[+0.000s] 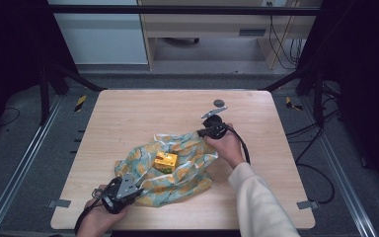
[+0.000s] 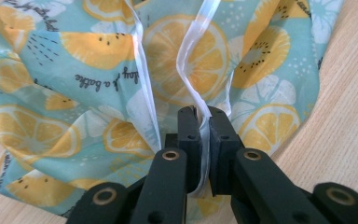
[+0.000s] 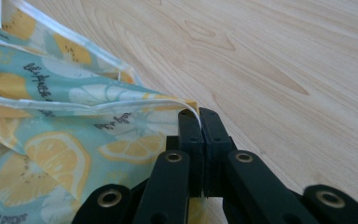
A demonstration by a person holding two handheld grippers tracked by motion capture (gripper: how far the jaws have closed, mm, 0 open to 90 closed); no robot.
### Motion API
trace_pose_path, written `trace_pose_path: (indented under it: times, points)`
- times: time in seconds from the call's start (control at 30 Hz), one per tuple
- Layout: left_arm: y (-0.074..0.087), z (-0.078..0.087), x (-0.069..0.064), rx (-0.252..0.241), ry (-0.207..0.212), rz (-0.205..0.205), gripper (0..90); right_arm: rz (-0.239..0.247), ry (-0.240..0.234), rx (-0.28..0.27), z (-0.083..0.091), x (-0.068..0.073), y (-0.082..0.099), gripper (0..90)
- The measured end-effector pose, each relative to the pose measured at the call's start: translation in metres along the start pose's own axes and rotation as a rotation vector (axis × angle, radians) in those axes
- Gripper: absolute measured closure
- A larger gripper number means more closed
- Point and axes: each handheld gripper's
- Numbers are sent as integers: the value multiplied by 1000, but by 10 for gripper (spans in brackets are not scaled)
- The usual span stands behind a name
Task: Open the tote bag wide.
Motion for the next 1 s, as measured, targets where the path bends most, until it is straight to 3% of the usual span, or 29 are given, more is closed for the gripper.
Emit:
trace_pose_path:
  times: [0.2,0.67,0.8,0.9,1.0]
  points:
    - [-1,-5,-3,46,8,-24,858,7,13,24,-8,-2,10,893]
    - [0,-8,-5,57,12,-26,860,40,49,37,-11,-1,18,889]
    - [-1,-1,-5,21,-21,-28,762,47,73,10,-5,2,15,739]
    - [-2,7,-3,-43,-66,-3,684,56,93,-47,11,6,10,562]
    - [-4,15,-2,-124,-121,40,557,80,99,-104,31,14,7,480]
Point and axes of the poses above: each handheld gripper's, and its own axes: z roughly backward along the jaws, y roughly out of its underside, x roughly to its left, and after that the axes turned 12 degrees about -z, right-handed
